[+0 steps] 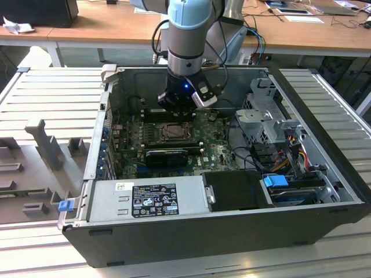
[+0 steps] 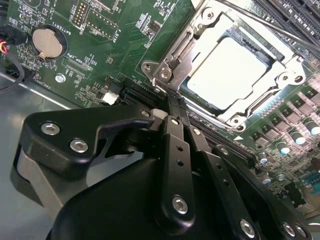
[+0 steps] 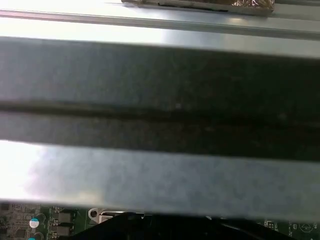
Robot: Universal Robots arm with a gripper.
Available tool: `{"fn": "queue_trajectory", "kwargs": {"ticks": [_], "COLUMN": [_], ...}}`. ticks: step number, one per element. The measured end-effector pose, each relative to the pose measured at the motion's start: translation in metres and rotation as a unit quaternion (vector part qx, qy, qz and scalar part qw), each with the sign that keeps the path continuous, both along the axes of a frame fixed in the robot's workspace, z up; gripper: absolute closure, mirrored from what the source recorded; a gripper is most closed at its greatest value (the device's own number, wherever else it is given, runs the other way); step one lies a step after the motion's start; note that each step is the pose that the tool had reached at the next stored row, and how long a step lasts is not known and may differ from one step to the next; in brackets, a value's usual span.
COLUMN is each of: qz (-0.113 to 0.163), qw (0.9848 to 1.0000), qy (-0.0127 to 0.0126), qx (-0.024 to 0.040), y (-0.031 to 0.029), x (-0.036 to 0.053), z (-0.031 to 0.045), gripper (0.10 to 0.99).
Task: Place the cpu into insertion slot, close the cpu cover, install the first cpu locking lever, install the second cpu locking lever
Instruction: 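Install the first cpu locking lever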
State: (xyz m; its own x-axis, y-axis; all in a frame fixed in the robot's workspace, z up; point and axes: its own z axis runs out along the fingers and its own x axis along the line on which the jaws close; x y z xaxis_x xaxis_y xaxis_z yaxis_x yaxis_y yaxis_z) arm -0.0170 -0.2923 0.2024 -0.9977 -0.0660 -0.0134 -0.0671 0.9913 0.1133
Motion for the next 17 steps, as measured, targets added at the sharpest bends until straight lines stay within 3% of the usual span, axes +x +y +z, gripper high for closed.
{"fn": "queue_trajectory", "kwargs": {"ticks": [13,17], "qz": [0.0,0.0], "qw": [1.0,1.0], "qy": [0.0,0.0001], "qx": [0.0048,0.0047], "y": [-0.0005,-0.0005], "x": [0.0004,0.0004], "z": [-0.0018,0.003], "gripper": [0.98,0.98]}}
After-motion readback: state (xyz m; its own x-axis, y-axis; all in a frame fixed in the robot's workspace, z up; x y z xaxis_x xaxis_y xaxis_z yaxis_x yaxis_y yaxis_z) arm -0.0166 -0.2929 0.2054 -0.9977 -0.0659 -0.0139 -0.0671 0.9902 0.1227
